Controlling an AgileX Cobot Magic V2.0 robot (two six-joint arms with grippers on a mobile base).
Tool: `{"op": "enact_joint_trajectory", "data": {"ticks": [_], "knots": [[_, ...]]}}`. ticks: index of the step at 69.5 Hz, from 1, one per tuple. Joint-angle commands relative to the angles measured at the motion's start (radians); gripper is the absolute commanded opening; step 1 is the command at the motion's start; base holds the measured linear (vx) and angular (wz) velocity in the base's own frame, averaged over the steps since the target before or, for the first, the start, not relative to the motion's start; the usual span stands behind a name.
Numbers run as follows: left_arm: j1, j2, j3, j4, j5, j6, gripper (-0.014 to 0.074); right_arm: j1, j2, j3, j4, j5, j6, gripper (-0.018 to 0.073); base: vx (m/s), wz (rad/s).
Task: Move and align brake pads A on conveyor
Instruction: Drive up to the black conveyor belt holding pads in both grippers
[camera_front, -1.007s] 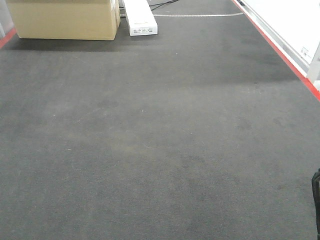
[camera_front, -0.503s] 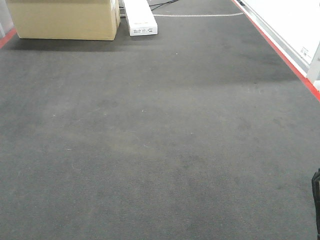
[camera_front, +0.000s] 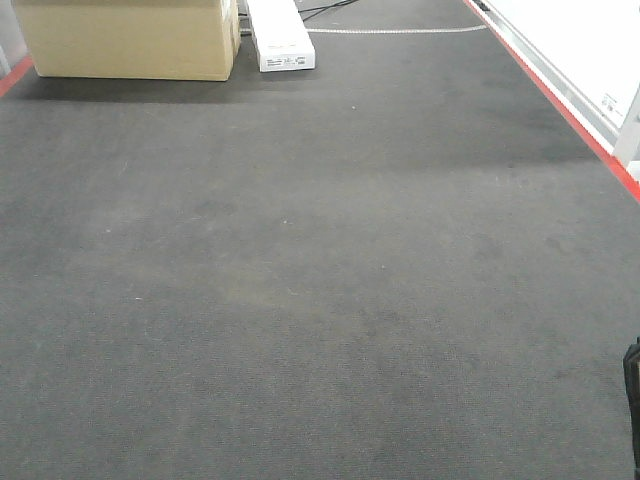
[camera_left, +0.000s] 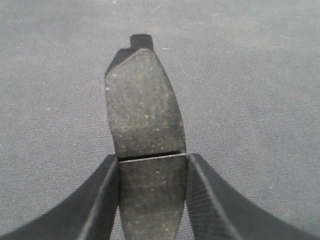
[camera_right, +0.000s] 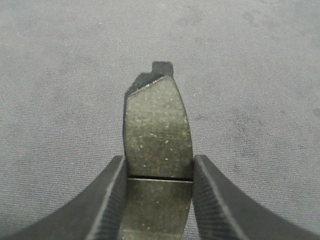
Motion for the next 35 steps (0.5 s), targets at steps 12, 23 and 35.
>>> {"op": "enact_joint_trajectory", "data": {"ticks": [12,23,35], "knots": [[-0.006,0.007,-0.029,-0.013,-0.099,-0.007,0.0174,-0.005,0.001,-0.031,0.0,-0.082,-0.01,0.0188,0.0,0.0],[-0.006,0.013,-0.041,-0.071,-0.106,0.047,0.0174,-0.005,0.001,-0.031,0.0,-0.082,-0.01,0.0188,0.0,0.0],[-0.006,0.086,-0.088,-0.289,-0.107,0.296,0.0174,-0.005,0.001,-0.031,0.0,-0.082,-0.01,0.0188,0.0,0.0]]}}
